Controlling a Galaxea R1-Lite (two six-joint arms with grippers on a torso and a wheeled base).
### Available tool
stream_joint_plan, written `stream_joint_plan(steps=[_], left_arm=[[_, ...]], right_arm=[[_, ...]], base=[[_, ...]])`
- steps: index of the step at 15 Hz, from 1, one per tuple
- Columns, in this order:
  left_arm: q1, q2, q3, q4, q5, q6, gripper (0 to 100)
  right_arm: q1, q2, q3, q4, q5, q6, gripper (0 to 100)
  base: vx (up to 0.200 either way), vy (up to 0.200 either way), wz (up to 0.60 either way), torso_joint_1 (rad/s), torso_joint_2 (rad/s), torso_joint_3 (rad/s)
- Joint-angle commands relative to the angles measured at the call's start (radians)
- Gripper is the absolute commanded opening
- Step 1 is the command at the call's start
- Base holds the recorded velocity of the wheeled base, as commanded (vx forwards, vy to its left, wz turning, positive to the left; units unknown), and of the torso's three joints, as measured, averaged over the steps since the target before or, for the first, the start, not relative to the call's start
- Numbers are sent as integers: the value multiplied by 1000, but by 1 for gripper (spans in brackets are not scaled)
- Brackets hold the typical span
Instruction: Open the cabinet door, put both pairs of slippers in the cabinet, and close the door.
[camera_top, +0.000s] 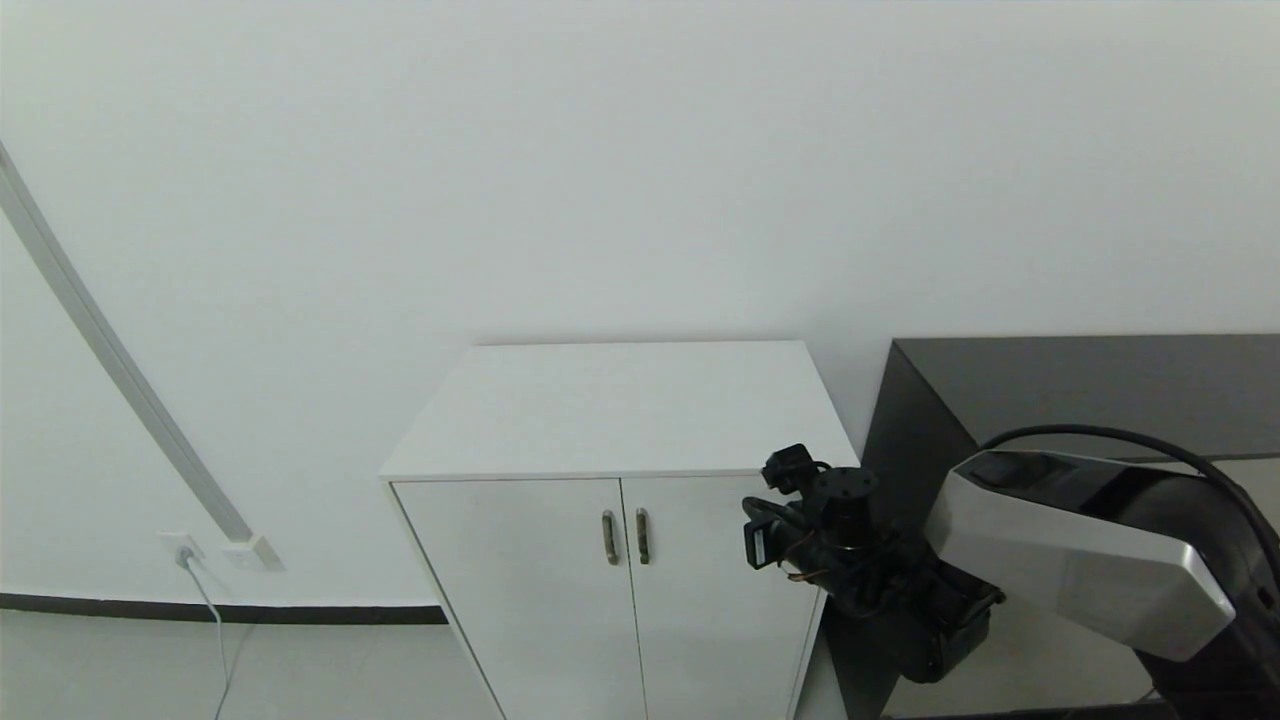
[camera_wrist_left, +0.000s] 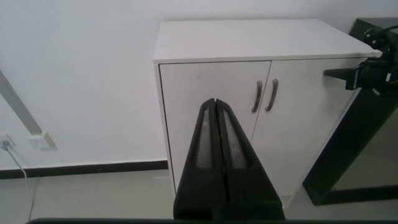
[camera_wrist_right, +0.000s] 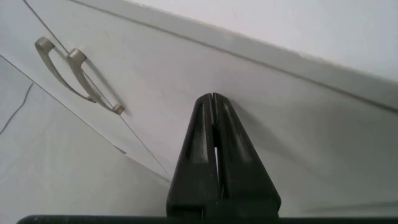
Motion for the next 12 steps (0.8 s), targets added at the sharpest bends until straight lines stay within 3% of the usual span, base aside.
stream_joint_plan(steps=[1,8,12], left_arm=[[0,1,0,0,0,0,0],[0,1,0,0,0,-1,0],[0,1,0,0,0,-1,0]], right_arm=[[8,-58,53,-11,1,2,0],[12,-286,342,-107,1,22,0],[-89,-478,502,-109,-7,33,0]], base=[[0,0,0,0,0,0],[0,0,0,0,0,0],[0,0,0,0,0,0]])
